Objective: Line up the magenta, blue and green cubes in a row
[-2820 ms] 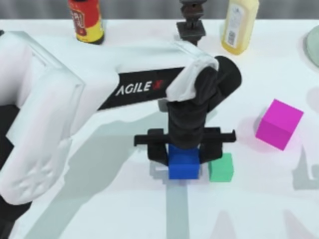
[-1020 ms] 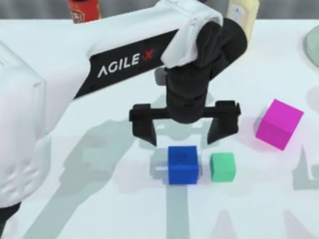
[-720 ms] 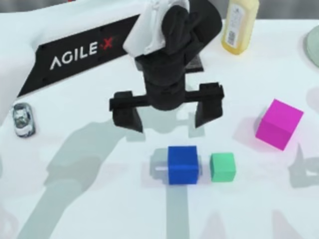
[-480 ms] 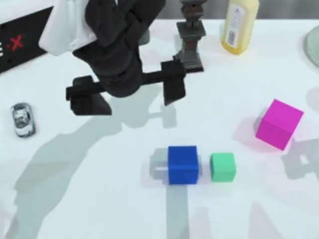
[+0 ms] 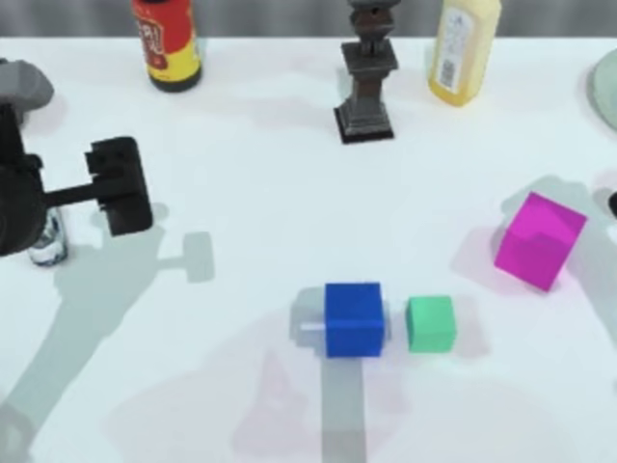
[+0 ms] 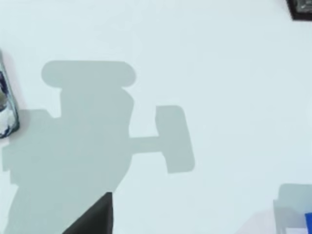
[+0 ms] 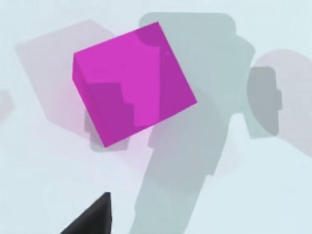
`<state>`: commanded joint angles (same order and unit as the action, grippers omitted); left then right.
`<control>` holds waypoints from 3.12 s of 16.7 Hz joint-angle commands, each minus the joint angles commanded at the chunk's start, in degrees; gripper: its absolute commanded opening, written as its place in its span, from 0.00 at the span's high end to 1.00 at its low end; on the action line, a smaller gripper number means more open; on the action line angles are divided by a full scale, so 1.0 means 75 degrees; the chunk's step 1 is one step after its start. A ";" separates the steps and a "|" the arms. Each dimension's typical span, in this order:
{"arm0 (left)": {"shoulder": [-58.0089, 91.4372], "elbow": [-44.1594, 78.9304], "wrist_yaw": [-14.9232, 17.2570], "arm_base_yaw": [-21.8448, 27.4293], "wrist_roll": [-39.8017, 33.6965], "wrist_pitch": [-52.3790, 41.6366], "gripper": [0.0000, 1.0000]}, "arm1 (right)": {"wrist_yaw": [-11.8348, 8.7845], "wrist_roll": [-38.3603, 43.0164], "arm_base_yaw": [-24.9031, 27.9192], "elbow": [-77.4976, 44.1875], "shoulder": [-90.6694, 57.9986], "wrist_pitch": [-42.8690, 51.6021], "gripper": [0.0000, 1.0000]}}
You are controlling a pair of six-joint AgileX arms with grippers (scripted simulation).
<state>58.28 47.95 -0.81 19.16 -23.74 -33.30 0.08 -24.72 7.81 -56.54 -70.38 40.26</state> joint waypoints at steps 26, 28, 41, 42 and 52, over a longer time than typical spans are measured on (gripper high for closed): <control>-0.7770 -0.6393 0.0108 -0.2707 0.3165 0.4440 0.00 | 0.0008 -0.2326 0.0743 -0.4355 -0.7003 0.2068 0.00; -0.7770 -0.6393 0.0108 -0.2707 0.3165 0.4440 0.00 | 0.0010 -0.2317 0.0751 -0.3988 -0.7188 0.1540 0.00; -0.7770 -0.6393 0.0108 -0.2707 0.3165 0.4440 0.00 | 0.0011 -0.2314 0.0755 -0.3820 -0.7275 0.1331 0.60; -0.7770 -0.6393 0.0108 -0.2707 0.3165 0.4440 0.00 | 0.0011 -0.2314 0.0755 -0.3820 -0.7275 0.1331 0.68; -0.7770 -0.6393 0.0108 -0.2707 0.3165 0.4440 0.00 | 0.0011 -0.2314 0.0755 -0.3820 -0.7275 0.1331 1.00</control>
<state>0.00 0.00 0.00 -1.15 0.00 0.00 0.16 -42.08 13.47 -85.19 -124.94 50.24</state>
